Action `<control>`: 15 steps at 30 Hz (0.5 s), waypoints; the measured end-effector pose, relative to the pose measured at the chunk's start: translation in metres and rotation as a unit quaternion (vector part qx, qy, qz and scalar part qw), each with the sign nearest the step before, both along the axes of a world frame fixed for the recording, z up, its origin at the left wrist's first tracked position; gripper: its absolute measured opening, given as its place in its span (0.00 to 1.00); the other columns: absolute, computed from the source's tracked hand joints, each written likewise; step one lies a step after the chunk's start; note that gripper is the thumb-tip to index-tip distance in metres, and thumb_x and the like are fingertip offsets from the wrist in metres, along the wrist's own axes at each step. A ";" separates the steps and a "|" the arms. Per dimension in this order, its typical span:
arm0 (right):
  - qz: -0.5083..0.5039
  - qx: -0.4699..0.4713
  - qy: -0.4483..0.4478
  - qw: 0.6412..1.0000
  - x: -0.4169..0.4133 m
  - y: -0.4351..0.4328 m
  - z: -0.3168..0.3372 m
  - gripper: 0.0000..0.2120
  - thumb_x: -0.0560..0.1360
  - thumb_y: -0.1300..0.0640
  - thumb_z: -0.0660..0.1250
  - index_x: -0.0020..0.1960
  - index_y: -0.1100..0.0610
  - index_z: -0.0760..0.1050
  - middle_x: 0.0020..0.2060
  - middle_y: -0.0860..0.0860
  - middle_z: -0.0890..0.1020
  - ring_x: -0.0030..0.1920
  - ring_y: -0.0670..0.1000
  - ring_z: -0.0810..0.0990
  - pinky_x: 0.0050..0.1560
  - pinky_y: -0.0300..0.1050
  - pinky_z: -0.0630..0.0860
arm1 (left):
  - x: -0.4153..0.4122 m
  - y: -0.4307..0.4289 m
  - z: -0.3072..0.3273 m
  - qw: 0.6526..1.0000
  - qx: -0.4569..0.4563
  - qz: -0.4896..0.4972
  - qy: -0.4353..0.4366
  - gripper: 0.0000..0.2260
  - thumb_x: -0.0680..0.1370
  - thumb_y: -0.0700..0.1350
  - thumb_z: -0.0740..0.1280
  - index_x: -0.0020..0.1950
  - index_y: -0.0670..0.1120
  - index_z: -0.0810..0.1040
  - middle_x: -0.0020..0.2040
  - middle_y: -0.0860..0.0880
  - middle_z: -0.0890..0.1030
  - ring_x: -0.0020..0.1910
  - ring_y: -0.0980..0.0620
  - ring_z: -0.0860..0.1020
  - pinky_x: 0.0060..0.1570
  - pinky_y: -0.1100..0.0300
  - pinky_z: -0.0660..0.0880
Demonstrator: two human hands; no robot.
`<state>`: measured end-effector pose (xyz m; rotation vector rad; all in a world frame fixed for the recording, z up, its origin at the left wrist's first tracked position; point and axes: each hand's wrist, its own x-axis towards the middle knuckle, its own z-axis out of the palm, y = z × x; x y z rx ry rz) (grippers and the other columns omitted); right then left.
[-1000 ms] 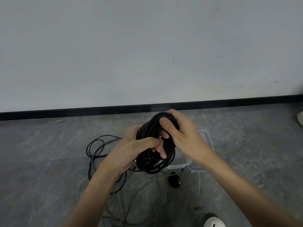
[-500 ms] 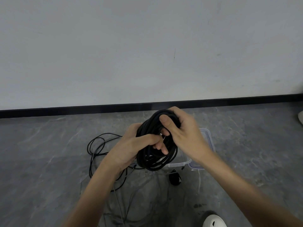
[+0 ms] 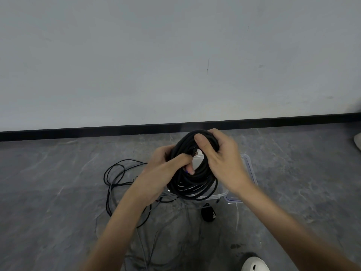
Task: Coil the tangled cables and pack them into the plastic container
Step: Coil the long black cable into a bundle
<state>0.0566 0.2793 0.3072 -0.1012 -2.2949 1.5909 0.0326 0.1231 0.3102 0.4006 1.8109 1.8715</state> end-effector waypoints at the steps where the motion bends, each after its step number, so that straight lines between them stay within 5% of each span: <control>1: 0.006 0.003 -0.006 1.000 0.000 0.001 -0.001 0.21 0.72 0.40 0.62 0.47 0.57 0.79 0.37 0.48 0.82 0.39 0.46 0.80 0.42 0.43 0.76 | 0.001 0.000 -0.001 1.000 -0.005 -0.005 -0.006 0.11 0.72 0.49 0.70 0.37 0.40 0.79 0.30 0.49 0.77 0.34 0.52 0.76 0.60 0.41 0.75; 6: 0.055 0.010 -0.031 0.998 0.001 -0.001 -0.004 0.21 0.74 0.39 0.60 0.50 0.54 0.79 0.41 0.47 0.83 0.45 0.48 0.82 0.50 0.53 0.77 | 0.003 -0.002 -0.002 1.000 0.016 0.002 -0.018 0.17 0.73 0.48 0.72 0.26 0.46 0.73 0.22 0.51 0.71 0.24 0.55 0.73 0.60 0.43 0.76; 10: 0.068 -0.020 -0.003 0.997 -0.002 0.001 0.001 0.17 0.78 0.41 0.60 0.44 0.53 0.78 0.33 0.45 0.79 0.37 0.45 0.78 0.42 0.44 0.75 | 0.007 0.003 -0.003 0.994 0.089 0.016 -0.064 0.19 0.74 0.43 0.69 0.22 0.46 0.71 0.20 0.50 0.68 0.21 0.55 0.68 0.51 0.58 0.78; 12: 0.050 -0.039 0.020 0.998 -0.002 0.001 0.001 0.15 0.79 0.44 0.61 0.40 0.52 0.77 0.29 0.43 0.76 0.33 0.43 0.75 0.37 0.38 0.71 | 0.009 0.004 -0.001 0.988 0.116 -0.019 -0.098 0.19 0.74 0.43 0.69 0.23 0.46 0.71 0.20 0.50 0.69 0.22 0.56 0.69 0.56 0.58 0.76; 15: 0.039 -0.051 0.032 0.997 0.001 0.000 -0.003 0.20 0.79 0.43 0.61 0.40 0.59 0.77 0.31 0.52 0.78 0.33 0.50 0.75 0.36 0.43 0.72 | 0.011 0.003 0.001 0.986 0.106 -0.069 -0.104 0.18 0.74 0.43 0.67 0.24 0.47 0.71 0.22 0.51 0.72 0.26 0.57 0.73 0.63 0.51 0.70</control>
